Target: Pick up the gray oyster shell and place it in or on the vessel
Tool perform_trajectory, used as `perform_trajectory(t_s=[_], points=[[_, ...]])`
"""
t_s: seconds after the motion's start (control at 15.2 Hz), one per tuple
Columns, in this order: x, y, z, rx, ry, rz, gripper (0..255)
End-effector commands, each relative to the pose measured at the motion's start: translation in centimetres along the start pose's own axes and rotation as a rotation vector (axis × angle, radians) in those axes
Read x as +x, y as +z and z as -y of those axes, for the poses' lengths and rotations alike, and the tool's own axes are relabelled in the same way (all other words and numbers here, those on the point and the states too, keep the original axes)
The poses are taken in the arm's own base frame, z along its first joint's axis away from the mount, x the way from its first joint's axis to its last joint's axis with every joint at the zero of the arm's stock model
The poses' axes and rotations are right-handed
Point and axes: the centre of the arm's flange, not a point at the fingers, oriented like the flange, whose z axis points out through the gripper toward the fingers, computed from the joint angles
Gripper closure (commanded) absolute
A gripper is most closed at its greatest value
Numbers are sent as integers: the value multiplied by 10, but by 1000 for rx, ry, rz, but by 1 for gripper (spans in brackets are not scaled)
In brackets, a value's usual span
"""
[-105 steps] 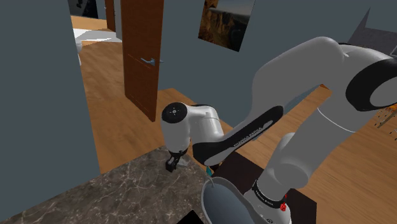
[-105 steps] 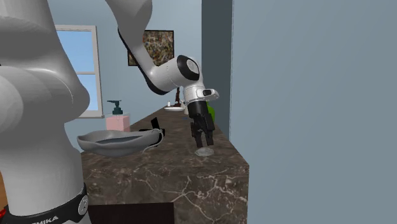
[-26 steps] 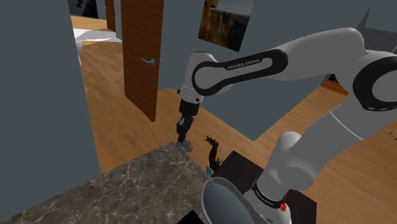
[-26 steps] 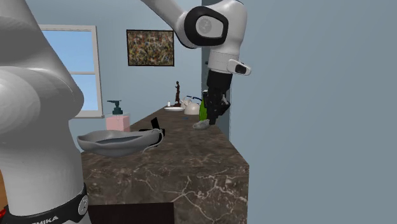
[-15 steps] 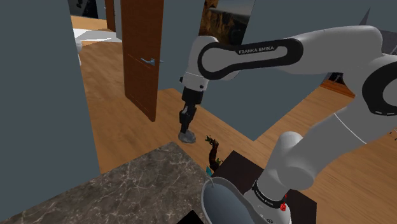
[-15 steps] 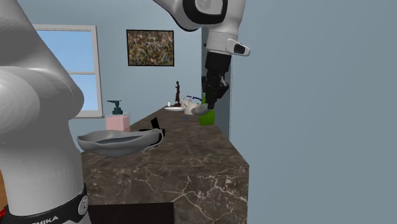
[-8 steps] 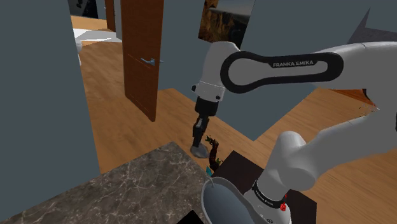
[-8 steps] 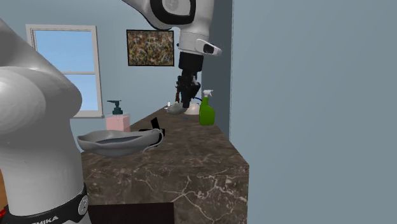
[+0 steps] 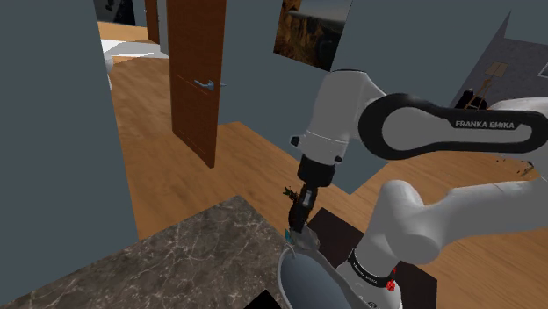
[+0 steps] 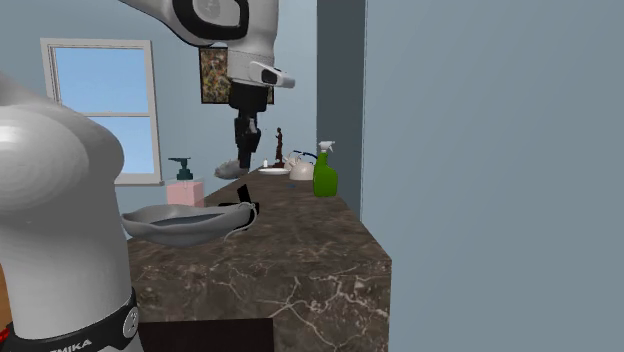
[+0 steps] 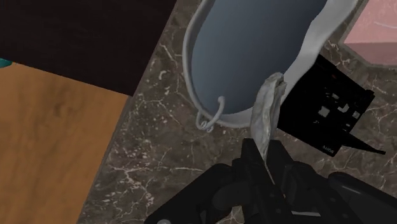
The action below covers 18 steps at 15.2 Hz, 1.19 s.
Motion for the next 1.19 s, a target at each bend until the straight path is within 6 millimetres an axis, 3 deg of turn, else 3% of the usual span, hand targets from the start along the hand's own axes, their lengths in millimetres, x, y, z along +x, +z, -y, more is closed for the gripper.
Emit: perform_trajectory(t_s=[0.0,0.4,1.12], points=[[-22,3,16,0,1,0,255],[-85,15,56,0,1,0,255],[-83,71,41,0,1,0,255]])
